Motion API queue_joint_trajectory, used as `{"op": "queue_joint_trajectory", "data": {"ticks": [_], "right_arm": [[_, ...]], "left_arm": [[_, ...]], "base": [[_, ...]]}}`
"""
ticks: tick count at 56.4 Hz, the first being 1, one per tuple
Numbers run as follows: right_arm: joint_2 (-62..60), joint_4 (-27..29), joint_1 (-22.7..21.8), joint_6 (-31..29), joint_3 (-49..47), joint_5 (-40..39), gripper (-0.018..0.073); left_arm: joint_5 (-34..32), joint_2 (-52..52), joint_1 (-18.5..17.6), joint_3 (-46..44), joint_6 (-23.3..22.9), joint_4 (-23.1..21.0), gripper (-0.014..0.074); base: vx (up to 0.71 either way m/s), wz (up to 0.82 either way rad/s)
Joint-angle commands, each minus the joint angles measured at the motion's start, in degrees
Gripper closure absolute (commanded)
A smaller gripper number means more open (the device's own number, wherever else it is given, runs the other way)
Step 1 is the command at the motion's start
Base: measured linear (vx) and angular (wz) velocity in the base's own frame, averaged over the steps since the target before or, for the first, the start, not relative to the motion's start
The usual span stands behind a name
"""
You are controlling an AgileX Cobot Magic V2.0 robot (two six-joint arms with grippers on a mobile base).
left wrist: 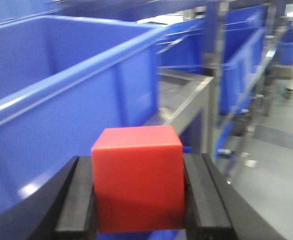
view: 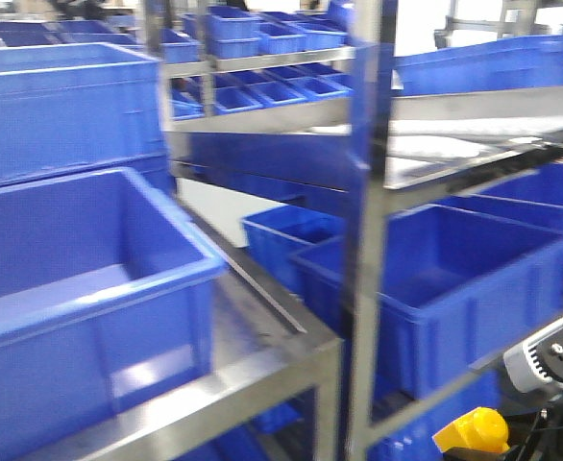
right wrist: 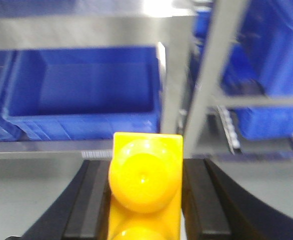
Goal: Pick red and yellow blocks into blue bin
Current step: 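Drive along the shelves of blue bins to the large blue bin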
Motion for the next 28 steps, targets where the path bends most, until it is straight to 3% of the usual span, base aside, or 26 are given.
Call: {"op": "queue_joint_trajectory", "data": {"ticks": [1,28], "right_arm": [[-0.67,1.11,-0.05,-0.62,-1.63,-3.45,0.0303],[-0.67,1.11,-0.05,-0.62,-1.63,-3.45,0.0303]], "left_arm": [[-5.05,1.15,-0.13,-1.32,-0.41,-0.36,0.0311],[-5.05,1.15,-0.13,-1.32,-0.41,-0.36,0.0311]], "base": [[0.13,0.50],[0.11,0.49]]}}
